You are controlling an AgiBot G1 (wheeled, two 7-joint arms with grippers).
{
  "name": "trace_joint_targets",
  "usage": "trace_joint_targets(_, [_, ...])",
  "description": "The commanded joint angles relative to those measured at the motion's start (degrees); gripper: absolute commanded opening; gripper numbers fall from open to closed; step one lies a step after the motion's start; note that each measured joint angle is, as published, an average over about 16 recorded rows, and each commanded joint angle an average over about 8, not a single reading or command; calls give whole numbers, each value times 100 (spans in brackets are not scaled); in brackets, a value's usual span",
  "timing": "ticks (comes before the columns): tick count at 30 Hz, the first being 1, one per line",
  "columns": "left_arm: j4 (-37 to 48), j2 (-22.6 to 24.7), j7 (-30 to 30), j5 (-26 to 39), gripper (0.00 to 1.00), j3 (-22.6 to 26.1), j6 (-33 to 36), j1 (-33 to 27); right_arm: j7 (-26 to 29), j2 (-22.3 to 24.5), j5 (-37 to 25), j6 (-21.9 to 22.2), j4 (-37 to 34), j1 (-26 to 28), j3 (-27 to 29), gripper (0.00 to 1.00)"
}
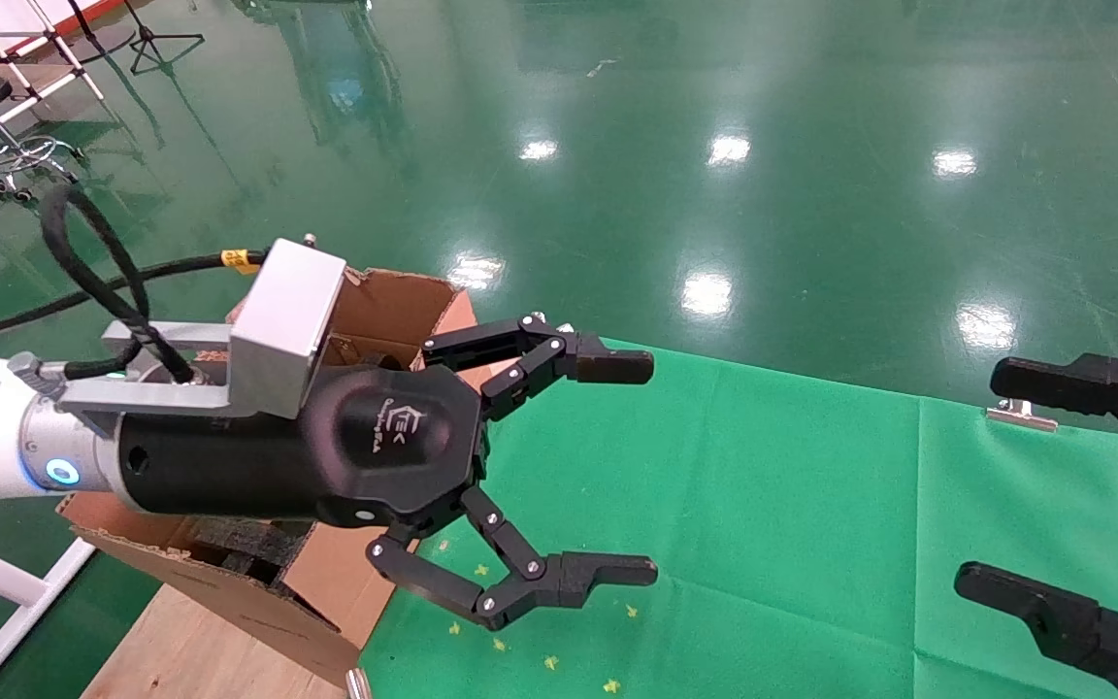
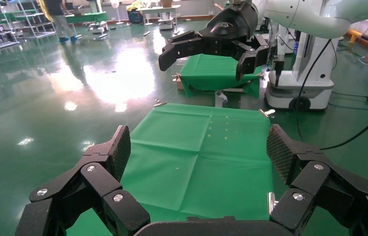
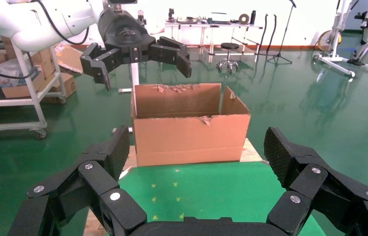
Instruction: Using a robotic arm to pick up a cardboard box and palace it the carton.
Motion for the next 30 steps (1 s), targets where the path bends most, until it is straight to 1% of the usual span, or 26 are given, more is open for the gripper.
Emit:
trace_joint_targets(1, [1, 0, 0, 0, 100, 1, 0, -1, 0, 0, 0, 0, 0, 0, 0, 100])
trace_joint_targets(30, [7, 0, 0, 8, 100, 3, -1, -7, 0, 0, 0, 0, 0, 0, 0, 100])
